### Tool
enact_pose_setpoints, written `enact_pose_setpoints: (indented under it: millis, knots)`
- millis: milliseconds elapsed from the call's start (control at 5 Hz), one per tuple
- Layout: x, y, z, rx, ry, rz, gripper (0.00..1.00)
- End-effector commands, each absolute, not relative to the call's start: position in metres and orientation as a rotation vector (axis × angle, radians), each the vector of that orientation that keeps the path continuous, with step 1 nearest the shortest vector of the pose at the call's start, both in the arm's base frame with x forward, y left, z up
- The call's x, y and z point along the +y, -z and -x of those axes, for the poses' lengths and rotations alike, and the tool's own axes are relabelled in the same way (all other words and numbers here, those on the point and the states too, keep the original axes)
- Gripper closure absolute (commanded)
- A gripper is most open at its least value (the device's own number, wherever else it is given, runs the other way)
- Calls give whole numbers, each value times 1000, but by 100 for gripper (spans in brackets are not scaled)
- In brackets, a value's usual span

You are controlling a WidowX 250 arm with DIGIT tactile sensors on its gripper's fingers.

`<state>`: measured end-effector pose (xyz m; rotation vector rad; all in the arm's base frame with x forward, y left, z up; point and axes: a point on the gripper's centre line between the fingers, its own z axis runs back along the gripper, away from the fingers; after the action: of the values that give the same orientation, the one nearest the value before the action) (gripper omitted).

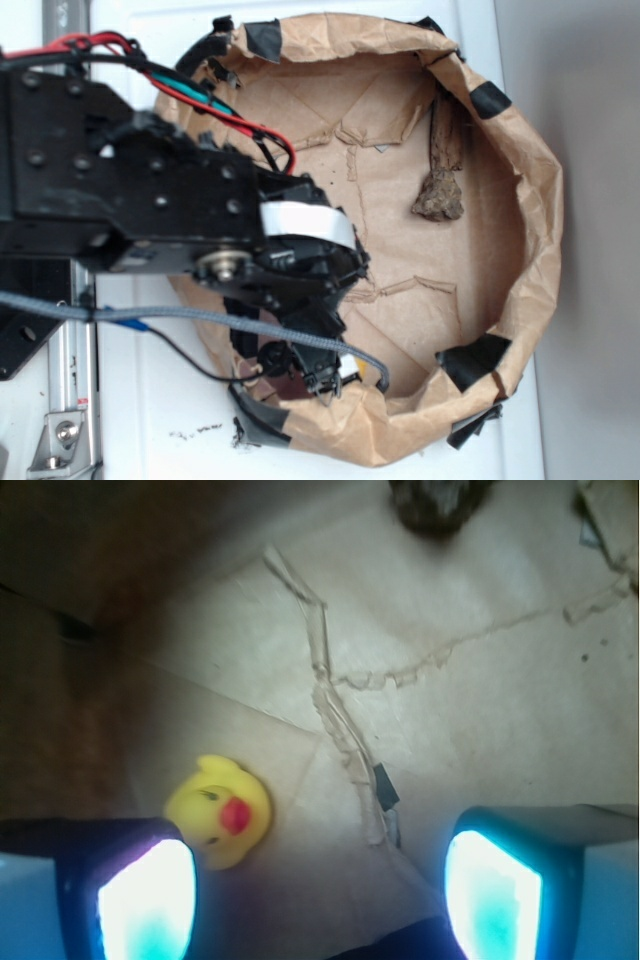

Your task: Grab the yellow duck.

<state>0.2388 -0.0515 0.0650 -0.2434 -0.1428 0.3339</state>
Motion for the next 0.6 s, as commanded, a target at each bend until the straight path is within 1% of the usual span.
enact_pose_setpoints:
  millis: [0,200,400]
  knots:
    - [-67,-44,-252,-114,-246,247,0]
    - [-77,-27,-248,-82,-208,206,0]
    - [-76,-18,-249,-85,-191,157,0]
